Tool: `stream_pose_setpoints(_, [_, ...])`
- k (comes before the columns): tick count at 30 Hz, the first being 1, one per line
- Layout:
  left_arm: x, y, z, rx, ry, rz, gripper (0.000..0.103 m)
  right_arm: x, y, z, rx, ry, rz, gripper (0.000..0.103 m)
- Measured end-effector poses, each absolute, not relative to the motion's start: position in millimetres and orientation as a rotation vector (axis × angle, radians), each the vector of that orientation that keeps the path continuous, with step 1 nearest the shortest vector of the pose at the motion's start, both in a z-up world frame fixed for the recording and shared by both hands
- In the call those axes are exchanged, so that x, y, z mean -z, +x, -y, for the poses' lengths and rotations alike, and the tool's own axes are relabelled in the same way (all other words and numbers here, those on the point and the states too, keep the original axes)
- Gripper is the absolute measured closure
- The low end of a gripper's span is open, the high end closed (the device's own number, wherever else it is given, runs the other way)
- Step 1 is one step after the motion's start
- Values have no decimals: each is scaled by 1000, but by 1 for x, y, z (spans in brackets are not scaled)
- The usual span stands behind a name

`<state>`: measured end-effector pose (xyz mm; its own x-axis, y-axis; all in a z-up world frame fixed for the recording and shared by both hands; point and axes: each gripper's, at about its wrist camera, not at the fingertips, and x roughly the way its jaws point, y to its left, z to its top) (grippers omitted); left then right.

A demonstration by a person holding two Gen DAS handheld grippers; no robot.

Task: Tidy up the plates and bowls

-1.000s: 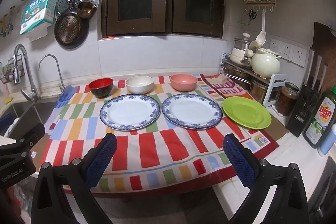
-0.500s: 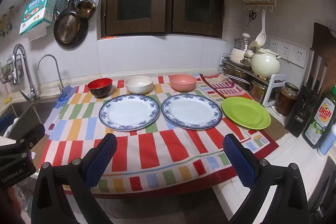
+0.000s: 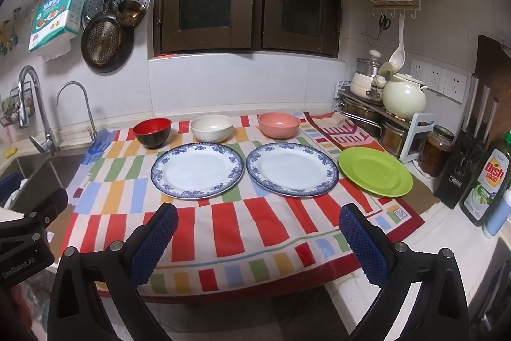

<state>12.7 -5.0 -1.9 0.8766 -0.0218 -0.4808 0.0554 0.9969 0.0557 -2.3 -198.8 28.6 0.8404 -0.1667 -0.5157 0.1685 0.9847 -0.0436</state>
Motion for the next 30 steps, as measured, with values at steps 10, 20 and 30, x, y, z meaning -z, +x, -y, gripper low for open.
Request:
stream_pose_setpoints(10, [3, 13, 5, 43, 73, -498, 0, -28, 0, 196, 181, 5, -543, 1])
stream_pose_setpoints(20, [9, 31, -26, 83, 108, -512, 0, -18, 10, 175, 213, 41, -552, 1])
stream_pose_setpoints(30, [20, 72, -31, 104, 95, -555, 0, -7, 36, 159, 224, 29, -597, 1])
